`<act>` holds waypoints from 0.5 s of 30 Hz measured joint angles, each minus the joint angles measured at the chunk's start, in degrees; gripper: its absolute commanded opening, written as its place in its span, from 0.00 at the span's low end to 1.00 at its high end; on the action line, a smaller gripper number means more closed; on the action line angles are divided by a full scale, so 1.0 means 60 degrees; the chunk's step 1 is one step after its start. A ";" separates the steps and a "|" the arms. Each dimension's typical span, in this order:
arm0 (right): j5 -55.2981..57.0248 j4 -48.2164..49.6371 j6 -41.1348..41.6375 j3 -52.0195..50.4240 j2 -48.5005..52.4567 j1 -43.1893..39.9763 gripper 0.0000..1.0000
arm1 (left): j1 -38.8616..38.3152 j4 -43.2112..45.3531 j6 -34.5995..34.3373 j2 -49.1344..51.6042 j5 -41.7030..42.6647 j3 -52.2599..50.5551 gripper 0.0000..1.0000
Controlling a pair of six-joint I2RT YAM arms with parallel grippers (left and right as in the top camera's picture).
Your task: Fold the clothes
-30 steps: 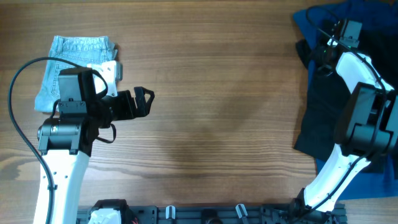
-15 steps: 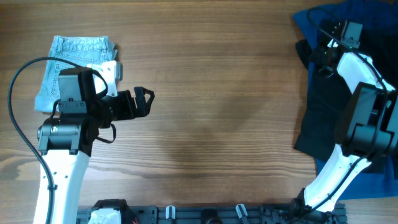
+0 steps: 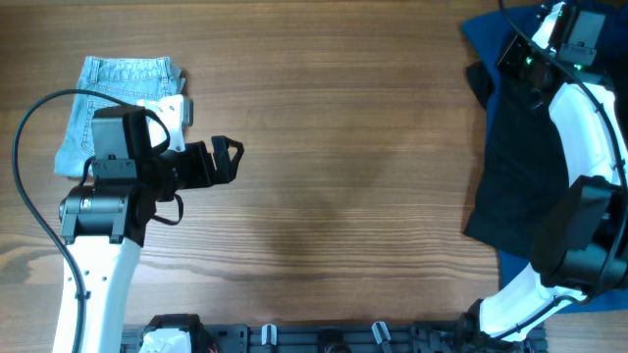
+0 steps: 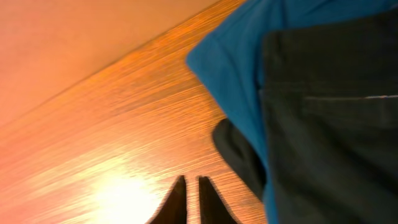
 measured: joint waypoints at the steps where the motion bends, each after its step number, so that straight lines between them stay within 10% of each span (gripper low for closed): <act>1: 0.0197 0.0000 0.0018 0.0000 0.0025 0.0015 0.46 | 0.0000 0.0000 0.0000 0.0000 -0.0004 0.0000 1.00; 9: 0.1166 0.0036 0.0208 0.0000 0.1716 0.0007 0.60 | 0.0000 0.0004 0.0000 0.0000 -0.0004 0.0000 1.00; 15: 0.1373 0.0211 0.0331 0.0000 0.2310 -0.0004 0.27 | 0.0000 0.0004 0.0000 0.0000 -0.0004 0.0000 1.00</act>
